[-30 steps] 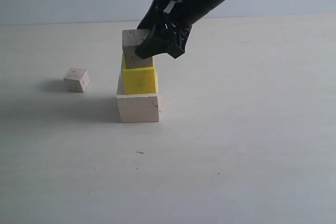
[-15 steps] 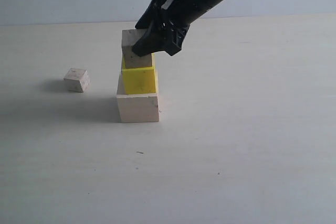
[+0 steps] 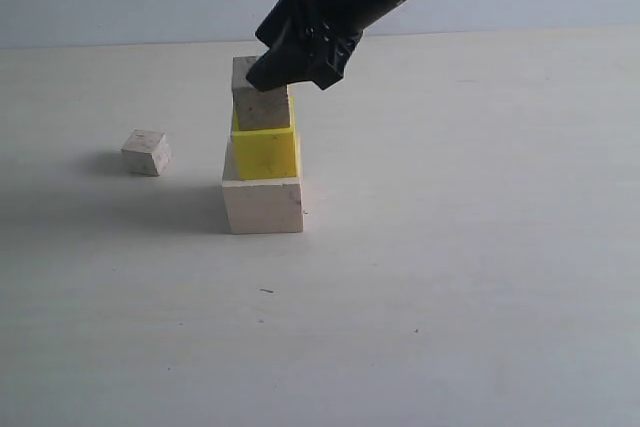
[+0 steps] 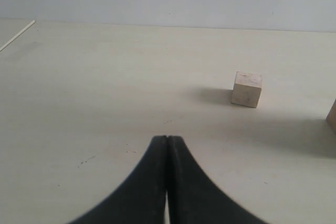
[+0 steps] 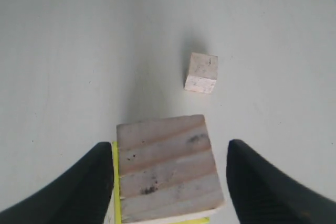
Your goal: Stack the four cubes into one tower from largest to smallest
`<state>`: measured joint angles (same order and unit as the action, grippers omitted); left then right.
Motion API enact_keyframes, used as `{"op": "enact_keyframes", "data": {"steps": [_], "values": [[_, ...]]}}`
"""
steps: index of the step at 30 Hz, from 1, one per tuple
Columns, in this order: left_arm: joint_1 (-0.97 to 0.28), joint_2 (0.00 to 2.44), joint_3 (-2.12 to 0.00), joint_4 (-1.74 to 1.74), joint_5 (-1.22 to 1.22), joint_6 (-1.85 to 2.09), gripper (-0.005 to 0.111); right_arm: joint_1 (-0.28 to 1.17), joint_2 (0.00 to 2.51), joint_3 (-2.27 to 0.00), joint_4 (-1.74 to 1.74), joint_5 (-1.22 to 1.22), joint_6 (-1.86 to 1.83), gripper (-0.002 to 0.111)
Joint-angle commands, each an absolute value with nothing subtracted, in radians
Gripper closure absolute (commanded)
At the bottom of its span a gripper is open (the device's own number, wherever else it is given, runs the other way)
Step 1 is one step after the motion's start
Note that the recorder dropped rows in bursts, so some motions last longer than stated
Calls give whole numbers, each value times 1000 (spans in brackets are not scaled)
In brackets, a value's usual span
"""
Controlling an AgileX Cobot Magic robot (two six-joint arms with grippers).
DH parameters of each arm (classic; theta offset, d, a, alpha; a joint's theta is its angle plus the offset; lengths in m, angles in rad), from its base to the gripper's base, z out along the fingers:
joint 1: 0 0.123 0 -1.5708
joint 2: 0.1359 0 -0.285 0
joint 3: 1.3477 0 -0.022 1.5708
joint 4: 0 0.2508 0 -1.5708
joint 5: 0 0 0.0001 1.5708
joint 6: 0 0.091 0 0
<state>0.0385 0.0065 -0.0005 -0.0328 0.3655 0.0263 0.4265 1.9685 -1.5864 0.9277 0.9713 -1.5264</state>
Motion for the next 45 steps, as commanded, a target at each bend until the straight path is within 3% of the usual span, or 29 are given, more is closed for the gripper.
{"op": "enact_keyframes", "data": {"steps": [1,4,10,22,32,39,42,45], "values": [[38,0,0,-39,354,22,107,424,1892,-1593,946,975,-1443,48],[38,0,0,-39,354,22,107,424,1803,-1593,924,941,-1249,54],[38,0,0,-39,354,22,107,424,1676,-1593,736,939,-1130,108],[38,0,0,-39,354,22,107,424,1448,-1487,591,853,-711,108],[38,0,0,-39,354,22,107,424,967,-950,572,395,-458,108],[38,0,0,-39,354,22,107,424,630,-691,541,419,-440,108],[38,0,0,-39,354,22,107,424,517,-604,350,354,-309,108],[38,0,0,-39,354,22,107,424,421,-575,-66,379,102,108]]}}
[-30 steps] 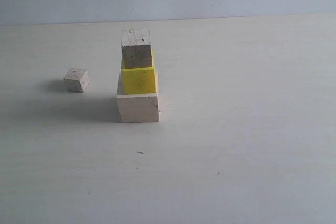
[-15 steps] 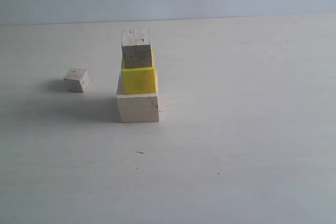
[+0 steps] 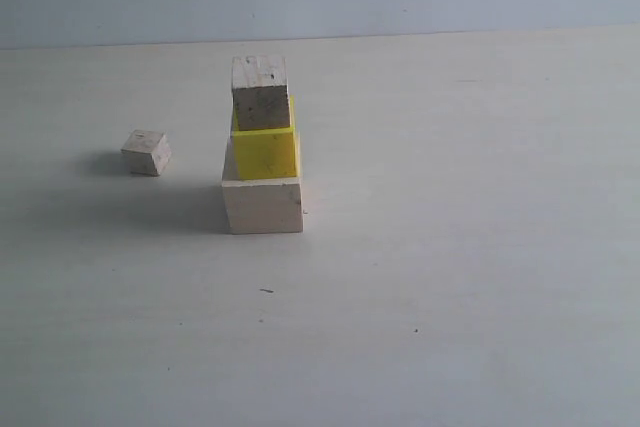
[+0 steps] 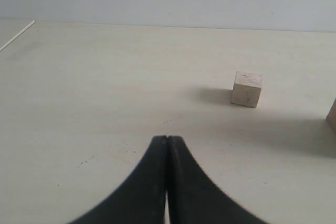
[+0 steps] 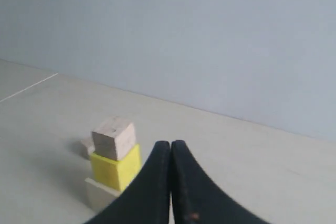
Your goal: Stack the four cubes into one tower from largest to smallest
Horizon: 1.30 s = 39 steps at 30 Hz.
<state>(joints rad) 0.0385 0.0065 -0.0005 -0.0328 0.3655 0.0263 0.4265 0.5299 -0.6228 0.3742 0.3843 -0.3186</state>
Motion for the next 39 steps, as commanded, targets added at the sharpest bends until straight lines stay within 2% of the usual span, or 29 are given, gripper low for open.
{"op": "enact_keyframes", "data": {"steps": [1,5,8,13,17,23,29,34,39], "values": [[38,0,0,-39,354,22,107,424,398,-575,-235,430,279,108],[38,0,0,-39,354,22,107,424,327,-575,-729,699,760,108],[38,0,0,-39,354,22,107,424,263,-575,-844,838,771,108],[38,0,0,-39,354,22,107,424,107,-575,-762,923,652,108],[38,0,0,-39,354,22,107,424,0,-575,-560,955,503,108],[38,0,0,-39,354,22,107,424,0,-565,-370,1001,248,108],[38,0,0,-34,345,22,107,424,0,-534,-340,974,209,108],[38,0,0,-29,90,22,107,424,0,-523,-340,878,206,108],[38,0,0,-29,-389,22,107,424,0,-486,-333,806,209,108]]}}
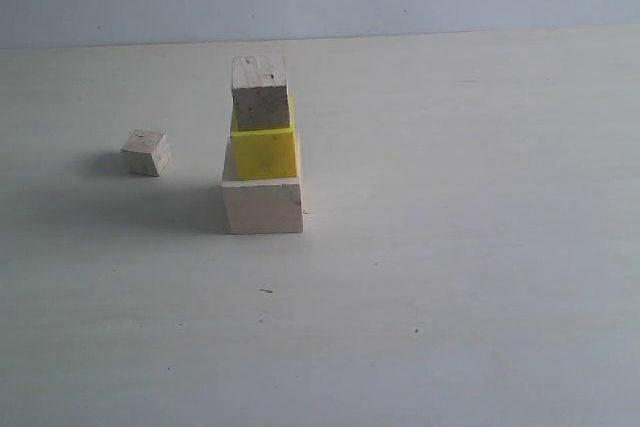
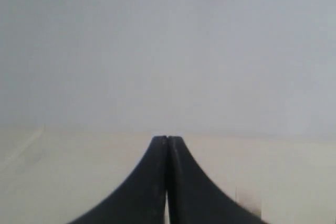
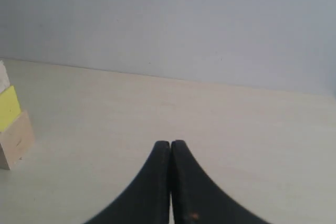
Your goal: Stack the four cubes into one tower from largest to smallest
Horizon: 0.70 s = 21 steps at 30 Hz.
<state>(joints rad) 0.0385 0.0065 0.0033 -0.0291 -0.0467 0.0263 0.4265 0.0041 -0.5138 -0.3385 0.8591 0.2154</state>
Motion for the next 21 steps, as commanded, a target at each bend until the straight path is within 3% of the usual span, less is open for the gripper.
{"op": "enact_keyframes", "data": {"steps": [1,9,16,21], "values": [[38,0,0,-29,-466,22,107,424,0,-475,-333,806,209,108],[38,0,0,-37,-699,-35,107,424,0,-456,-344,725,204,108],[38,50,-217,74,-220,-213,107,424,0,-456,-458,350,202,108],[28,222,-387,97,-124,-217,107,424,16,-456,-475,170,202,108]]}}
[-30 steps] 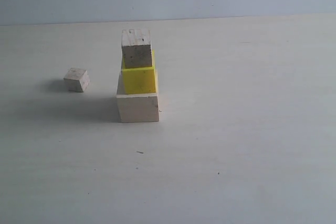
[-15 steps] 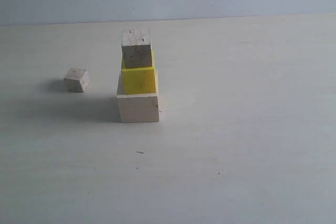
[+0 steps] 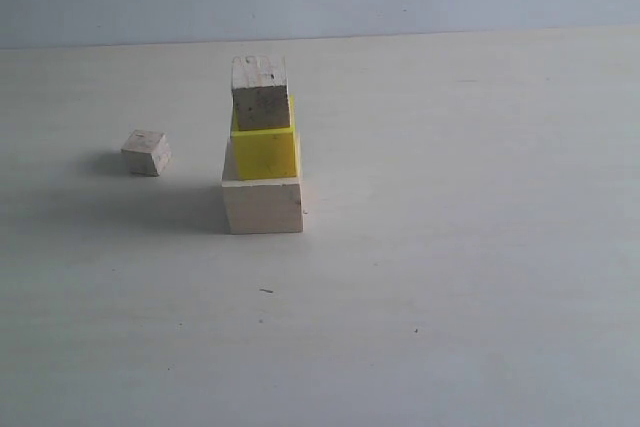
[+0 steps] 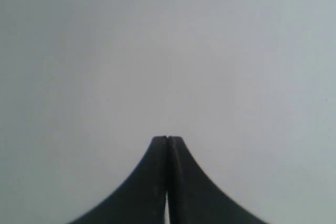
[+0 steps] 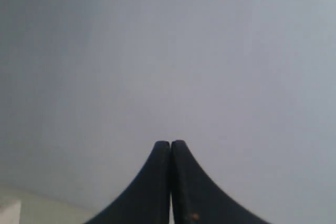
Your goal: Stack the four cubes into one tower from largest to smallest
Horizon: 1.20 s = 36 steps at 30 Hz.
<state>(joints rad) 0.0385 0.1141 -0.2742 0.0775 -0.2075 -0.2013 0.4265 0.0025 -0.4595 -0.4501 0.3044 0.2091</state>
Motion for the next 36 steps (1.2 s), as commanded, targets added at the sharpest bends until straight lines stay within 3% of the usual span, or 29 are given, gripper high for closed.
{"op": "enact_keyframes", "data": {"steps": [1,5,17,24,36], "values": [[20,262,-411,97,-113,-220,107,424,31,-456,-475,182,202,108],[-35,434,-515,97,-15,-271,107,424,88,-446,-475,260,202,108],[-359,1114,-796,97,358,-134,107,425,93,-333,-505,233,202,108],[-372,1384,-919,138,390,-134,107,425,61,-326,-508,237,202,108],[-359,1539,-972,177,287,-115,107,425,35,-305,-508,204,202,108]]}}
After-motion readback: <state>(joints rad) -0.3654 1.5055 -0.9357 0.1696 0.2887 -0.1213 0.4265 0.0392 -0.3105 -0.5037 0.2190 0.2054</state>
